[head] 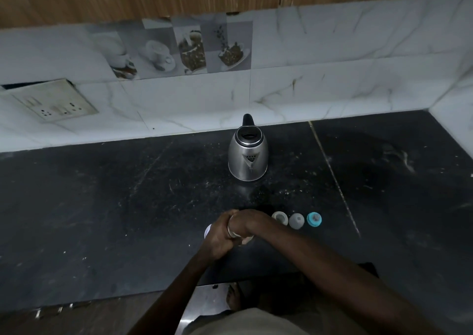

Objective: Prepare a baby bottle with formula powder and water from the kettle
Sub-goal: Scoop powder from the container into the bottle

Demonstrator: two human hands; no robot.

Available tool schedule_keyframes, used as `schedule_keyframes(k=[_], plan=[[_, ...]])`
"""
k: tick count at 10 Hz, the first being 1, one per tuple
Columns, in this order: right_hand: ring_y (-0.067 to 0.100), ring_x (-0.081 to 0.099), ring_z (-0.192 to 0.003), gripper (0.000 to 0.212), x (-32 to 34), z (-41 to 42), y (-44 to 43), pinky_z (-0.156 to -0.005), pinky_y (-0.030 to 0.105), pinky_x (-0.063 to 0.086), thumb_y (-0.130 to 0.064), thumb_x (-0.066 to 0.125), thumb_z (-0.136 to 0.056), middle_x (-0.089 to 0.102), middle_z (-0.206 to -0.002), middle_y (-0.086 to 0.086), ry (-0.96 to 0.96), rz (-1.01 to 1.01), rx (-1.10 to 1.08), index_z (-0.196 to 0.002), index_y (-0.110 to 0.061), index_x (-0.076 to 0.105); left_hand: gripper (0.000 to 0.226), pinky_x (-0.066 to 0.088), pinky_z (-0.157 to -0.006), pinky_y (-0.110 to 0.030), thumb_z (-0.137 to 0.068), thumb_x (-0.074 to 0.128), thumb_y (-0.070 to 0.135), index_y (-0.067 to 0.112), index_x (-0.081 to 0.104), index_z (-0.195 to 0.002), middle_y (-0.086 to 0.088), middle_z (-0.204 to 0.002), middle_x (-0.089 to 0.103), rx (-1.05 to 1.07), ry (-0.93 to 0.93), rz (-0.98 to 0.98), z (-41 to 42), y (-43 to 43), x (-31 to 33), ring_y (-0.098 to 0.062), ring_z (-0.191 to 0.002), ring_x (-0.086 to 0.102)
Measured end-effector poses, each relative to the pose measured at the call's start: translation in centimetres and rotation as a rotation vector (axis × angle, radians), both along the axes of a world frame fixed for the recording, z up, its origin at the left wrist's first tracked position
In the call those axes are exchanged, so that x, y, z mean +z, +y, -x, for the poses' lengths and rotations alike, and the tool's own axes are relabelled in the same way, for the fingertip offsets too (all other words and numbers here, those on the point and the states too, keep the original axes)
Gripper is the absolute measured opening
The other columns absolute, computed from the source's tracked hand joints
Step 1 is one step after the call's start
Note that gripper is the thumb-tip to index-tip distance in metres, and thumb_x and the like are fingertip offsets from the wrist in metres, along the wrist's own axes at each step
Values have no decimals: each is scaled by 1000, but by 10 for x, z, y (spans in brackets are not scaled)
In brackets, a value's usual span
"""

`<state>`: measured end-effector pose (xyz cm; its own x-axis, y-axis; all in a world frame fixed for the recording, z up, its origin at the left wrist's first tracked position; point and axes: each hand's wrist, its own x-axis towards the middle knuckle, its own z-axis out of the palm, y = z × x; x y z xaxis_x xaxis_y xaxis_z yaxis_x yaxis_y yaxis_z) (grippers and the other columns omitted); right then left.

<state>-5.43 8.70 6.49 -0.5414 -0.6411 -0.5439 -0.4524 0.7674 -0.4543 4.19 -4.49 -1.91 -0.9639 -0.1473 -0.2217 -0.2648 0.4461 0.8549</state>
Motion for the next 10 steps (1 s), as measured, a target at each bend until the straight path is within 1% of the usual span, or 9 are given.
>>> schedule_keyframes(k=[1,3,4,5,6,7,8,9,10], plan=[[21,63,-94,35,0,-1,9,-68,15,47,-12,58,-102,67,-134,20,56,10,15,-136,-2,64,85,51,-98,-15,-66,96,5,22,62,-142,14,-129,73,10,-6,-16,0,2,-1,3,-119,68],[18,61,-88,32,6,-4,-2,-70,16,51,-8,60,-97,72,-119,17,-6,-6,-60,-128,-2,69,83,54,-94,-14,-63,96,14,21,64,-139,12,-123,77,46,0,-85,0,4,3,1,-115,71],[25,72,-102,29,1,-3,-16,-100,35,55,-8,68,-89,76,-111,11,-109,-118,-10,-117,-2,73,81,55,-89,-14,-61,96,15,24,65,-135,13,-119,78,56,-13,-87,0,4,7,1,-110,73],[23,67,-101,29,11,-5,-16,-105,38,51,-9,63,-95,74,-110,12,-6,-156,17,-122,-1,72,81,55,-89,-14,-63,98,6,21,65,-136,11,-119,78,45,-11,-89,1,3,7,0,-111,73],[30,64,-103,29,16,0,-10,-97,40,50,-8,55,-101,71,-108,16,28,-79,101,-124,4,69,81,53,-92,-12,-66,99,7,19,64,-138,12,-125,75,38,-28,-81,0,1,6,4,-114,70],[29,61,-76,13,19,9,-1,-69,35,49,-5,58,-92,63,-83,13,54,-38,190,-85,-4,69,79,50,-87,-9,-65,97,6,21,64,-135,16,-117,76,32,-42,-80,1,1,8,7,-109,70],[23,59,-72,10,14,8,6,-60,32,43,-11,62,-91,62,-81,6,80,19,233,-81,-10,62,75,51,-84,-8,-66,95,-1,26,64,-129,23,-115,76,34,-32,-101,0,2,5,6,-107,71],[27,67,-86,16,7,6,18,-68,37,49,-15,62,-95,68,-106,10,186,151,303,-110,-13,61,73,59,-91,-25,-62,97,8,32,67,-125,17,-118,78,59,1,-119,-2,2,5,-4,-110,75],[21,67,-88,21,-6,9,25,-72,40,55,-15,62,-94,67,-110,3,246,206,346,-114,-21,63,79,62,-97,-44,-60,98,18,32,67,-131,10,-119,79,53,3,-114,-2,0,2,-12,-112,76]])
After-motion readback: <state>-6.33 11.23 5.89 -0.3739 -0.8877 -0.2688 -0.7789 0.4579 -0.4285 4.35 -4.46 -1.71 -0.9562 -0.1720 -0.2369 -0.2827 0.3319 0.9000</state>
